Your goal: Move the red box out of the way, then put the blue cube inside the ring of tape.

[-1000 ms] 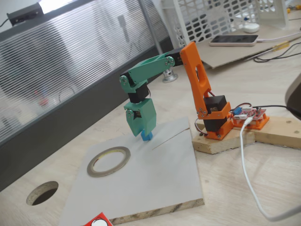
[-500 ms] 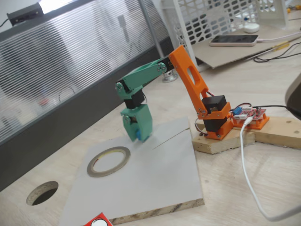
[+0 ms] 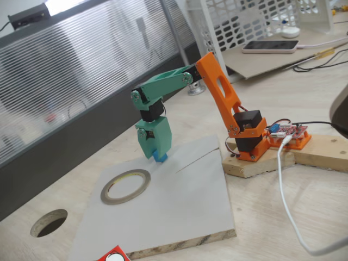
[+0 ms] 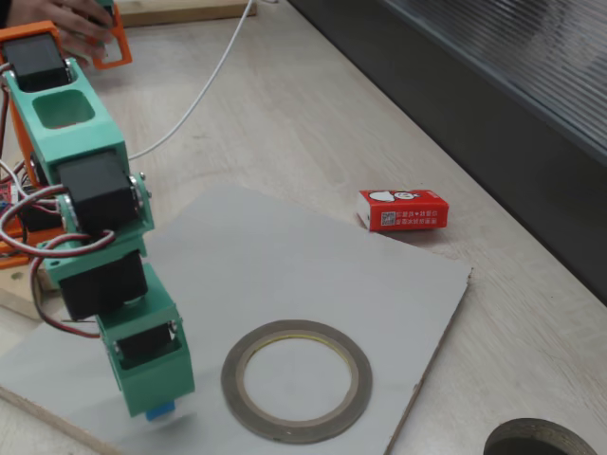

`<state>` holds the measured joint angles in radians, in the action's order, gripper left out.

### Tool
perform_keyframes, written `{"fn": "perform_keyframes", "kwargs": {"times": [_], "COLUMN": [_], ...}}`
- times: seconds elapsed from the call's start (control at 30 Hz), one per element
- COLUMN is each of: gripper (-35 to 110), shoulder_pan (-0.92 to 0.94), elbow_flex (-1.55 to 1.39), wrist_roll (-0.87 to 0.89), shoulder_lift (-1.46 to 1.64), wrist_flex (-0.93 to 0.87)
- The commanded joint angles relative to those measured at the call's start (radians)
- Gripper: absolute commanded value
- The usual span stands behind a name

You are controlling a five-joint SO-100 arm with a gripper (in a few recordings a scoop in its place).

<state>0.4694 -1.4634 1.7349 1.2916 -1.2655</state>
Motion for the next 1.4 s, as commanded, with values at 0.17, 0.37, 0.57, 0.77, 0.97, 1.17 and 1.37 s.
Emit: {"fn": "perform_keyframes", "kwargs": {"times": [0.17,0.37,0.57,0.77,0.97,1.17,1.37], "gripper": [28,28,28,26,7,0,0], "shoulder_pan": [0.012,0.012,0.012,0.011,0.011,0.011,0.008], "elbow_flex": [0.023,0.023,0.023,0.023,0.023,0.026,0.034], "wrist_roll": [0.026,0.026,0.026,0.026,0.026,0.026,0.026], "shoulder_lift": [0.026,0.026,0.026,0.026,0.026,0.026,0.029], "wrist_flex": [-0.005,-0.005,-0.006,-0.006,-0.005,0.005,0.005]}}
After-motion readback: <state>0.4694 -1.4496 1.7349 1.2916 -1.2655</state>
